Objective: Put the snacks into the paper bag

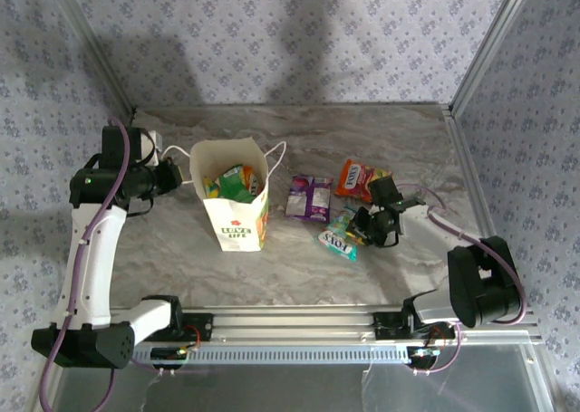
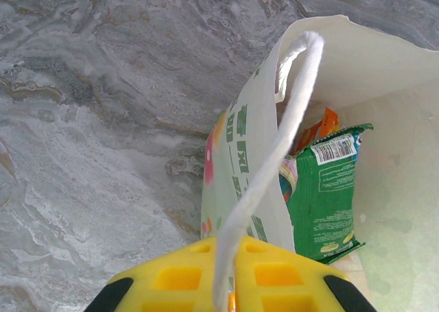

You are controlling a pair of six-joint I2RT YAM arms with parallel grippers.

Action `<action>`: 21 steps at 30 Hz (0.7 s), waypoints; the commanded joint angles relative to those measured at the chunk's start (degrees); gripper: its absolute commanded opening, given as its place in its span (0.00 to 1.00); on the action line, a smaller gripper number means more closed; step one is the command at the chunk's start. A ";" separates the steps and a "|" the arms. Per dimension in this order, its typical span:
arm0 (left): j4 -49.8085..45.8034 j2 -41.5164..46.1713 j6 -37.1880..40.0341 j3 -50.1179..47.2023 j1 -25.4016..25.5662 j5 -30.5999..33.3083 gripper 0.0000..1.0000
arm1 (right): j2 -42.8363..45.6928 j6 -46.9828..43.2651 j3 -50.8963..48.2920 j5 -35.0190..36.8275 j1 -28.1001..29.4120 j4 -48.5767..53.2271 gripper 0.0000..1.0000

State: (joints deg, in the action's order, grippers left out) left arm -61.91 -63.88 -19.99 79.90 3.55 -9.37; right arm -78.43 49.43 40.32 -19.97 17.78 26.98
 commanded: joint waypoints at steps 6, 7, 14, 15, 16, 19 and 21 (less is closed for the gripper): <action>-1.28 0.68 1.00 1.59 0.50 0.84 0.11 | 1.40 -3.10 3.48 3.74 -0.12 7.03 0.15; -1.20 0.73 0.93 1.58 0.50 0.76 0.11 | 1.81 -3.49 3.93 4.03 -0.11 7.20 0.15; -0.78 0.86 0.49 1.27 0.72 0.84 0.11 | 4.38 -4.26 5.88 6.33 -0.21 10.34 0.13; -0.71 0.86 0.47 1.23 0.68 0.84 0.11 | 4.43 -4.57 6.30 6.31 -0.21 10.69 0.13; -0.67 0.95 0.45 1.19 0.78 0.86 0.11 | 4.58 -4.82 6.71 6.34 -0.20 11.05 0.13; -0.25 1.04 0.53 0.58 0.82 0.82 0.11 | 4.80 -5.82 8.51 8.10 0.26 12.77 0.12; 0.02 1.12 0.54 0.11 0.81 0.89 0.11 | 4.93 -6.29 9.71 9.93 0.72 14.17 0.12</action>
State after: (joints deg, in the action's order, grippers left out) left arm -61.87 -63.81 -20.01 79.88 3.95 -8.97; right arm -75.07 44.91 46.94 -13.30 17.98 37.76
